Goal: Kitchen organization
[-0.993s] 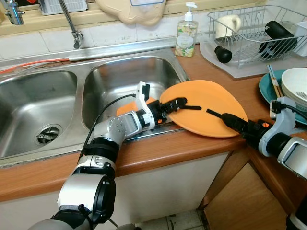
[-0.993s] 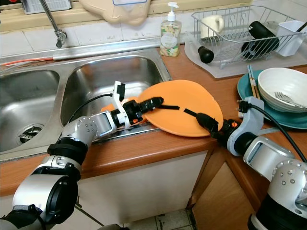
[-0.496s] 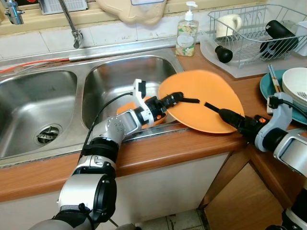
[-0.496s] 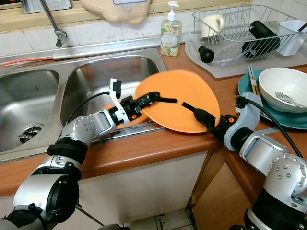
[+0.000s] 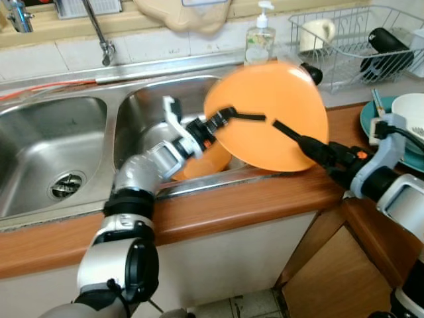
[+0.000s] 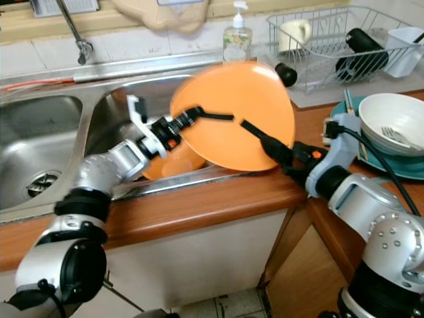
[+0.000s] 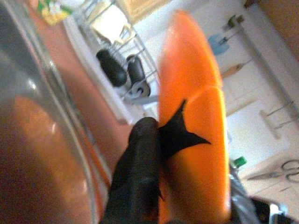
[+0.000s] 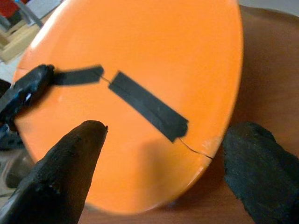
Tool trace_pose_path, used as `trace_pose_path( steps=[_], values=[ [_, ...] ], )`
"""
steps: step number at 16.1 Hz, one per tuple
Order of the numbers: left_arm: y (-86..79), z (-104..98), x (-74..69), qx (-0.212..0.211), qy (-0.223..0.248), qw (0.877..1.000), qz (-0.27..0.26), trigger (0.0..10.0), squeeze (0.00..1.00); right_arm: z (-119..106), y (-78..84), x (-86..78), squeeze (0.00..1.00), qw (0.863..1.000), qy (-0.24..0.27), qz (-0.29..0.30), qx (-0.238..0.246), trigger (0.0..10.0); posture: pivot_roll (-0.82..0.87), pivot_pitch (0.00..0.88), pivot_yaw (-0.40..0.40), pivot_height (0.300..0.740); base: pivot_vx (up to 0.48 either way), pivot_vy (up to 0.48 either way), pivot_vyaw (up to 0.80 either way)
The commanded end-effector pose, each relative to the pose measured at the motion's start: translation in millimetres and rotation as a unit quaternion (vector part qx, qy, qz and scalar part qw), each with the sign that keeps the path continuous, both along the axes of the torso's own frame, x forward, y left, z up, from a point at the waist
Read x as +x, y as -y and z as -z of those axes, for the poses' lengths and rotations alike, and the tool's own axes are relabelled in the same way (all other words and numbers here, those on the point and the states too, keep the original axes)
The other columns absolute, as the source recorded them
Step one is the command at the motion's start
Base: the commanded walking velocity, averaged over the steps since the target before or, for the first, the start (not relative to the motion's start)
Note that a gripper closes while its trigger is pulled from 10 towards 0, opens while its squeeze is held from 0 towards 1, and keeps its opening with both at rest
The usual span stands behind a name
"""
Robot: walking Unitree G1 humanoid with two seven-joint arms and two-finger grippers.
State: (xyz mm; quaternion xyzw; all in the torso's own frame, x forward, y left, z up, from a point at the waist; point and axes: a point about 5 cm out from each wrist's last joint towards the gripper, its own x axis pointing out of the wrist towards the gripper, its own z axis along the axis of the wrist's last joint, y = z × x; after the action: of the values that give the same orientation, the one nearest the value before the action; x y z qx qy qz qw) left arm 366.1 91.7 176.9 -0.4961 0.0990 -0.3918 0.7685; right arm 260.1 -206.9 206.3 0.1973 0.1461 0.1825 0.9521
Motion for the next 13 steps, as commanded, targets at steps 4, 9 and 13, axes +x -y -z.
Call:
trace_pose_path(
  steps=[4,9,13],
  values=[
    [-35.1,-30.5,2.2,-0.032,0.026,0.997,-0.07,0.0,0.0,-17.1,-14.6,4.1,0.0,0.998,0.054,-0.038,0.005,10.0,-0.19,0.0,0.086,0.74,0.0,0.0,0.0],
    [-76.3,-26.6,2.2,0.06,0.02,0.978,-0.198,0.0,0.0,-25.8,-23.9,6.9,0.0,0.994,0.085,-0.067,-0.009,10.0,-0.17,0.0,0.076,0.74,0.0,0.0,0.0],
    [-93.9,-13.1,3.9,0.173,-0.008,0.947,-0.271,0.0,0.0,-21.4,-31.3,7.9,0.0,0.99,0.094,-0.088,-0.061,10.0,-0.16,0.0,0.072,0.74,0.0,0.0,0.0]
  ],
)
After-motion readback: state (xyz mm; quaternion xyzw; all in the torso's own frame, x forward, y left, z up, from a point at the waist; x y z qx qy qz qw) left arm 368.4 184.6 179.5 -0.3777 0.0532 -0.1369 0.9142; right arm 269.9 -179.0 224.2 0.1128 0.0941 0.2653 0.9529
